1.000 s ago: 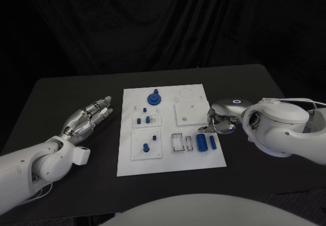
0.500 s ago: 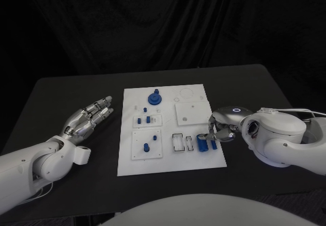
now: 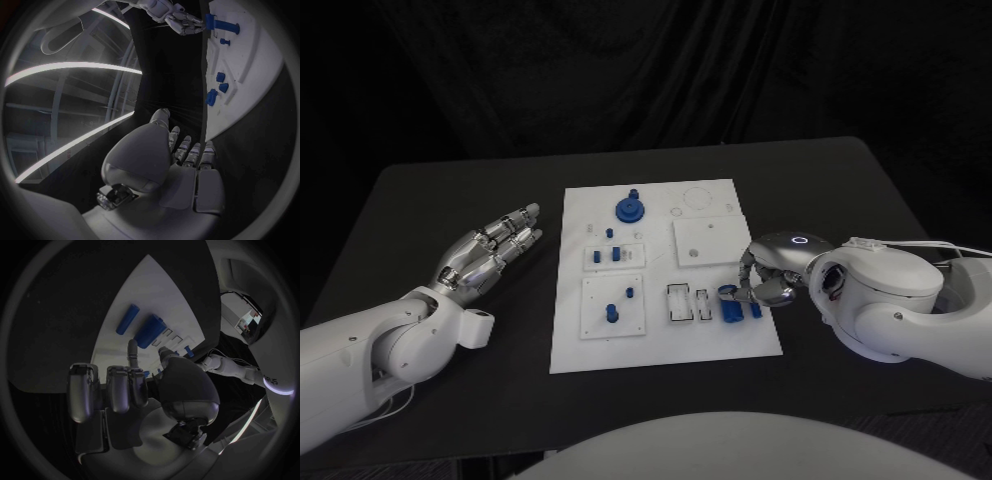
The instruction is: Assemble the parts on the task board
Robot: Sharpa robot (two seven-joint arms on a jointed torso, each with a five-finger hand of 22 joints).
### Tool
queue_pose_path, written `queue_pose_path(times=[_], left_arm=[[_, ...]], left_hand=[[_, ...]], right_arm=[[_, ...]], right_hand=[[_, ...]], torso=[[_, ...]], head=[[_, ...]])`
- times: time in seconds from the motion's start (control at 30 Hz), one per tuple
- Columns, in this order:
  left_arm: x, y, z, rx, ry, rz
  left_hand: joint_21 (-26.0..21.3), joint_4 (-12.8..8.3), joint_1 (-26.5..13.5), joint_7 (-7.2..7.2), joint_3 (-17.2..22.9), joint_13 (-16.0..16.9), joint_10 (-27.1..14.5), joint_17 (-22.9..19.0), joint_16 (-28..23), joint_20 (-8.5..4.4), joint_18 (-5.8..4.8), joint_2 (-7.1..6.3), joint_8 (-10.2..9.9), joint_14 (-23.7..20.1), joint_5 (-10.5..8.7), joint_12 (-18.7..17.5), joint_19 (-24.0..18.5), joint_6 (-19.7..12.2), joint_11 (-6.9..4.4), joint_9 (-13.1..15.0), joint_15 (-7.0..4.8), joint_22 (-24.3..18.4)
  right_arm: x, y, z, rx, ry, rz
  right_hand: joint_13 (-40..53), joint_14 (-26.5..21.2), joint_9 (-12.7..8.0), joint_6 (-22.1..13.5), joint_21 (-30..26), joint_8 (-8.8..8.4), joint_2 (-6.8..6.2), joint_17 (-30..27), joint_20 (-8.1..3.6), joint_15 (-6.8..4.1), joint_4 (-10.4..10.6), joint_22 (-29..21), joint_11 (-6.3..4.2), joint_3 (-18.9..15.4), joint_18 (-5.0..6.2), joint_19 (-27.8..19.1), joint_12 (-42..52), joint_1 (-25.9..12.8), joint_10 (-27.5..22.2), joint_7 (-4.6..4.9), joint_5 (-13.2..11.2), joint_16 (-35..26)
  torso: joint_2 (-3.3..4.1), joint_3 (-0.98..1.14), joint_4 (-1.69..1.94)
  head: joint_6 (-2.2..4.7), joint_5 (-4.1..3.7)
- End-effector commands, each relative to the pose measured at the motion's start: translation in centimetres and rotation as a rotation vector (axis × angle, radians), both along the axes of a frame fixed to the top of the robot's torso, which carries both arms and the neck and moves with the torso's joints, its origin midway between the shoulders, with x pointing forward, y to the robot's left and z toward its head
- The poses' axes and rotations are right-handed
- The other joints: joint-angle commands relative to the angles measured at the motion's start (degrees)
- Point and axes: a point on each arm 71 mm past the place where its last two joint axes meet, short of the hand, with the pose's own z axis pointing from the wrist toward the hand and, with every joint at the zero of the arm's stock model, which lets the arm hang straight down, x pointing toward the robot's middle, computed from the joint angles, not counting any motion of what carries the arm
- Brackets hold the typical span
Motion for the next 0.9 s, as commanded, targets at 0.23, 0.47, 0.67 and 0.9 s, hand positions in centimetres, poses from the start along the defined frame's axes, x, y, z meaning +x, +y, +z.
queue_pose_path(times=[0.23,0.47,0.67,0.9], left_arm=[[0.0,-0.2,0.4,-0.044,-0.046,-0.008],[0.0,-0.3,0.3,-0.045,-0.042,-0.012],[0.0,-0.4,0.3,-0.044,-0.039,-0.015],[0.1,-0.4,0.3,-0.046,-0.035,-0.020]], left_hand=[[-0.18,-0.32,0.40,-0.22,0.09,0.05,0.22,-0.08,-0.21,0.59,0.38,0.13,0.26,-0.03,0.34,0.23,0.02,0.15,0.16,0.07,0.05,0.05],[-0.17,-0.33,0.41,-0.23,0.10,0.05,0.21,-0.08,-0.21,0.62,0.39,0.13,0.25,-0.03,0.33,0.22,0.03,0.11,0.19,0.07,0.07,0.06],[-0.16,-0.36,0.44,-0.22,0.13,0.04,0.20,-0.08,-0.21,0.71,0.41,0.15,0.22,-0.03,0.34,0.21,0.04,0.03,0.26,0.05,0.13,0.09],[-0.15,-0.42,0.49,-0.19,0.18,0.04,0.21,-0.08,-0.21,0.82,0.44,0.17,0.21,-0.03,0.35,0.22,0.07,0.03,0.34,0.05,0.22,0.13]], right_arm=[[-0.1,0.2,-0.7,-0.005,0.010,-0.008],[-0.1,0.4,-1.1,-0.001,0.020,-0.003],[0.2,0.5,-1.4,-0.007,0.027,-0.003],[0.4,0.7,-2.0,-0.021,0.047,0.001]], right_hand=[[15.08,4.71,-0.08,0.84,-0.30,-0.67,-0.56,8.82,0.31,0.26,0.00,13.42,0.11,0.42,-0.52,3.86,0.15,-0.08,6.17,0.05,-0.72,-0.26],[15.08,4.68,-0.09,1.21,-0.44,-1.00,-0.53,8.64,0.33,0.26,0.07,13.36,0.07,0.46,-0.48,3.79,0.15,-0.49,6.17,0.00,-1.14,-0.35],[15.08,4.67,-0.09,1.33,-0.45,-1.10,-0.48,8.60,0.33,0.24,0.00,13.36,0.06,0.54,-0.47,3.78,0.15,-0.46,6.17,-0.02,-1.20,-0.37],[15.08,4.62,-0.14,1.70,-0.66,-1.99,-0.41,8.31,0.33,0.24,-0.34,13.28,0.02,1.14,-0.41,3.67,0.15,0.70,6.17,-0.04,-0.33,-0.51]], torso=[[-0.02,-0.04,0.09],[-0.01,-0.04,-0.02],[-0.03,-0.06,0.00],[-0.02,0.02,0.00]], head=[[0.00,0.05],[0.00,0.46],[0.00,0.45],[0.00,0.74]])
